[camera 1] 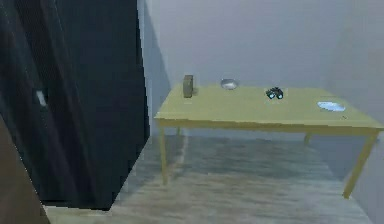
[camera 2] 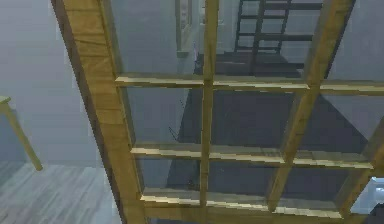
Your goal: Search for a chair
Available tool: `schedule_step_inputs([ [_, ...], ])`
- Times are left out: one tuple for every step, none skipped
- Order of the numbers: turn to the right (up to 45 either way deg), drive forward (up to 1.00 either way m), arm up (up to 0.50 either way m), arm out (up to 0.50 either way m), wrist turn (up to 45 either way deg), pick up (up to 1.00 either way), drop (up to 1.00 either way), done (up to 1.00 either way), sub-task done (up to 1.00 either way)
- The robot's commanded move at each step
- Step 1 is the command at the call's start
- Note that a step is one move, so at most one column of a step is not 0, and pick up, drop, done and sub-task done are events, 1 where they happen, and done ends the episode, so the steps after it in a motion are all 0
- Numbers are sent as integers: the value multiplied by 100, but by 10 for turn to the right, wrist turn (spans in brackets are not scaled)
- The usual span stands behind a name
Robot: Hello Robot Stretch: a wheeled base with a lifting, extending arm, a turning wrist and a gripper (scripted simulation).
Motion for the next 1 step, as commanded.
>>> schedule_step_inputs([
  [-120,0,0,0,0,0,0,0,0],
])
